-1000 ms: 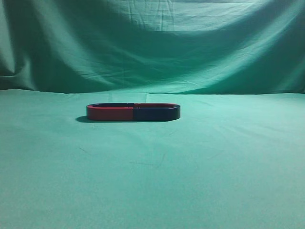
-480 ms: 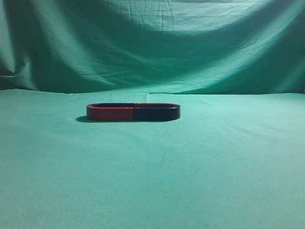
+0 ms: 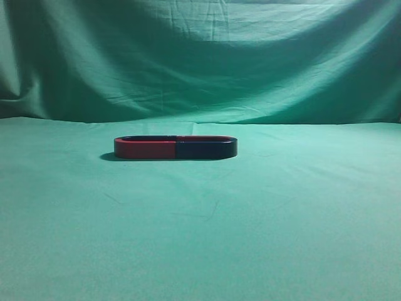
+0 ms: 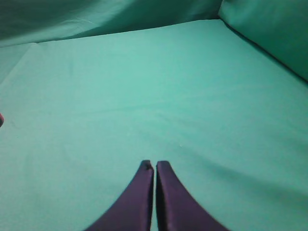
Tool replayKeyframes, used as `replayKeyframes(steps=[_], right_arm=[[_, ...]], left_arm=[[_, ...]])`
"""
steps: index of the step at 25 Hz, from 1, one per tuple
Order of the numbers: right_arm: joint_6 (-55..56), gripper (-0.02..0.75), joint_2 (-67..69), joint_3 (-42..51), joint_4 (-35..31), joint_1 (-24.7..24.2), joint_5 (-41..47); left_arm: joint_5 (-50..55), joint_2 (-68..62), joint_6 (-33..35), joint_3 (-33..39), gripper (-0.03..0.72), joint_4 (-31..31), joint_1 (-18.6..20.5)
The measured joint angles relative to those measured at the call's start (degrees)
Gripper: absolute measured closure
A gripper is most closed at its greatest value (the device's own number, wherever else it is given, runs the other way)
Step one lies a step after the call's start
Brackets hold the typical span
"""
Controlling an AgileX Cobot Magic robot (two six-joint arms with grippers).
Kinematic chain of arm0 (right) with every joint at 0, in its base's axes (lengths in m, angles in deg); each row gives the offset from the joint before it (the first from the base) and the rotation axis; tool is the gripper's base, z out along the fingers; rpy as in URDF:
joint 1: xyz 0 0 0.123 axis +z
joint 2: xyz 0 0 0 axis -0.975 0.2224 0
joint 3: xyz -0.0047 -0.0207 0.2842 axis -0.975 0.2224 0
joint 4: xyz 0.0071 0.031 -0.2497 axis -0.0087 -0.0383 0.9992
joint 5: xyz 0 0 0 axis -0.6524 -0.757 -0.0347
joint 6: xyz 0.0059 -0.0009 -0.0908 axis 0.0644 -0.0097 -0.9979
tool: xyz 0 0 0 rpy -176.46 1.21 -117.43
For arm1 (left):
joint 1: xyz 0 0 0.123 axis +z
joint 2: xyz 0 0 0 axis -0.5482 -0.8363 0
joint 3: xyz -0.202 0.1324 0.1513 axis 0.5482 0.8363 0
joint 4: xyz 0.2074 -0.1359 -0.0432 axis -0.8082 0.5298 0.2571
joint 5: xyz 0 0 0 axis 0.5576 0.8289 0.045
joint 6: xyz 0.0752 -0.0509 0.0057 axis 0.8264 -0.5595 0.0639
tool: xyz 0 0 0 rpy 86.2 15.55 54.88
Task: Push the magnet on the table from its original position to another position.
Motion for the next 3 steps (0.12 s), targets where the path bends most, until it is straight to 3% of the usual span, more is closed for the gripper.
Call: replayKeyframes(steps=[3], right_arm=[[0.0,0.738,0.0,0.0,0.0,0.0,0.0]], left_arm=[[0.0,0.0,0.0,0.0,0.316,0.0,0.0]])
